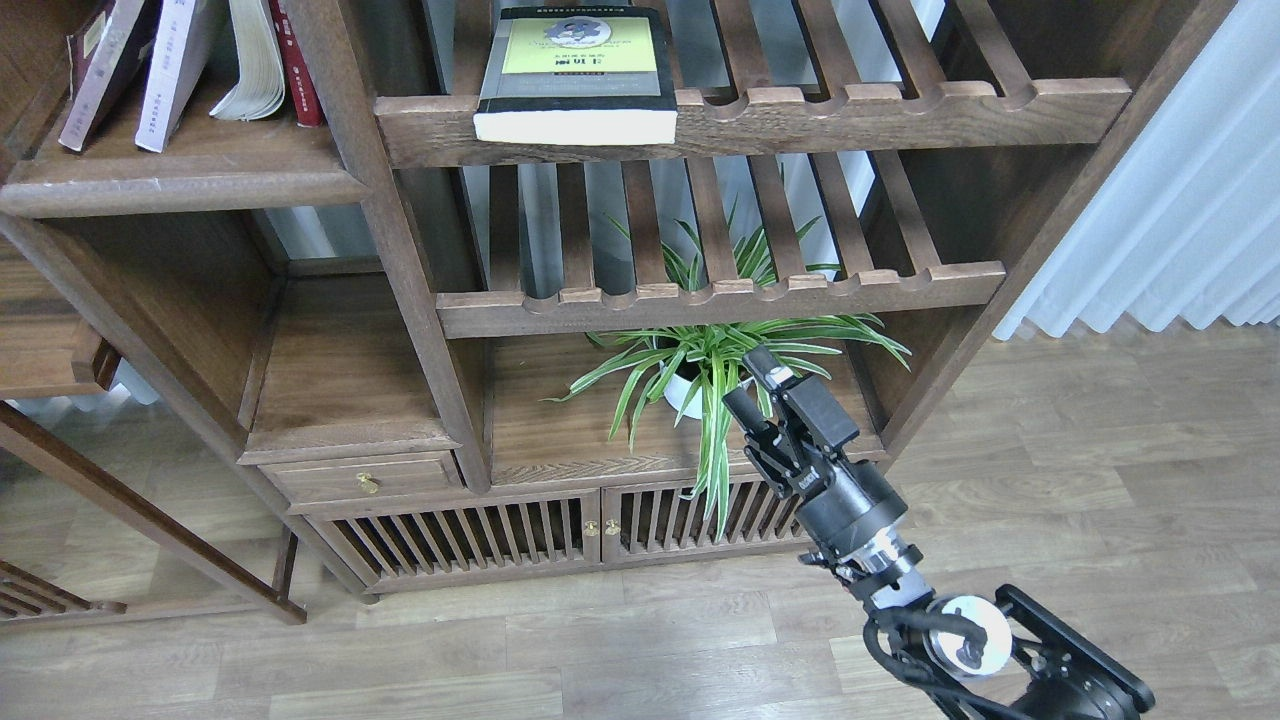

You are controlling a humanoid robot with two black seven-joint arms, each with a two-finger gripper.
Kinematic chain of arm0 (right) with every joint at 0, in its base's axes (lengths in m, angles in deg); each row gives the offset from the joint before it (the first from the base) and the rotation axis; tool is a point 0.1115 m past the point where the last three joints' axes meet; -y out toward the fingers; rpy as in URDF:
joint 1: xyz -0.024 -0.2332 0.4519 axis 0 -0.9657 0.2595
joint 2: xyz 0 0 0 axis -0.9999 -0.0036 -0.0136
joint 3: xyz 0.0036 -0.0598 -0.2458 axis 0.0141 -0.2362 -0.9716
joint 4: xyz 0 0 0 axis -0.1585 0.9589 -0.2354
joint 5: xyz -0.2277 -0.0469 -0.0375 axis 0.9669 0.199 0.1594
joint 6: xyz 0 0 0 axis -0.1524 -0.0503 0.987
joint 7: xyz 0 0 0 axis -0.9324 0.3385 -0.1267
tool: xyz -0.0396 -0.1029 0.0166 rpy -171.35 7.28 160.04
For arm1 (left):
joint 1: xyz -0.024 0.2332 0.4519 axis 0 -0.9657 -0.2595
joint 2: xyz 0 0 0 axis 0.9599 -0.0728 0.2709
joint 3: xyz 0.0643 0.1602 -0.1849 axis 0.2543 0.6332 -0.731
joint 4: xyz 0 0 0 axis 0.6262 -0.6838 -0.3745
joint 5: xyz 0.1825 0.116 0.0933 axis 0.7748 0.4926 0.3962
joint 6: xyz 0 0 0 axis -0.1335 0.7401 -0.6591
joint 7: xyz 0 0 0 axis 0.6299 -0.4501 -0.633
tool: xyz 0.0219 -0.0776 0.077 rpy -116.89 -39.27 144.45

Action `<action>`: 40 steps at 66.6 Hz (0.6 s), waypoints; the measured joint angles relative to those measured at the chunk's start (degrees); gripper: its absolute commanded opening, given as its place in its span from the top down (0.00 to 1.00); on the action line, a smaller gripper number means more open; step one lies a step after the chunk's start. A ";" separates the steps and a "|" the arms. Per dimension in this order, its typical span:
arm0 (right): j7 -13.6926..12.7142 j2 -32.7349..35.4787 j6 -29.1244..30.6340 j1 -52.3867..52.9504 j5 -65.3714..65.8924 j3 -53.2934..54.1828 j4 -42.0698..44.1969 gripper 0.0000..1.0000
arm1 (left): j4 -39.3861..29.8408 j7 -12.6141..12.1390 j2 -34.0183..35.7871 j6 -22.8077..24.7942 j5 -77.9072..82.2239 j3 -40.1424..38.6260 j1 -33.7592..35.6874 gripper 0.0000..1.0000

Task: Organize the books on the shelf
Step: 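Raise the right gripper past the plant up toward the white book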

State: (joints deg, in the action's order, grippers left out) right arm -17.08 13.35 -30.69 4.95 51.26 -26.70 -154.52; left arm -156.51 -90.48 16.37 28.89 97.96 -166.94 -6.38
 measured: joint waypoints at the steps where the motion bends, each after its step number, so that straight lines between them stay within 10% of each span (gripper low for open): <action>1: 0.00 0.00 0.00 0.05 0.06 0.00 -0.17 0.14 | 0.00 -0.14 -0.53 0.00 -0.07 -0.37 -0.35 0.50; 40: 0.35 -4.29 -0.01 -1.06 7.17 -0.36 -4.36 0.18 | -0.17 -1.84 -19.84 0.00 -3.07 -9.65 -22.64 0.56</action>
State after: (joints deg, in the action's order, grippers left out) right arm -16.73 9.07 -30.70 3.89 58.42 -27.06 -158.88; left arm -156.67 -92.32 -3.47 28.89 94.90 -176.60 -29.02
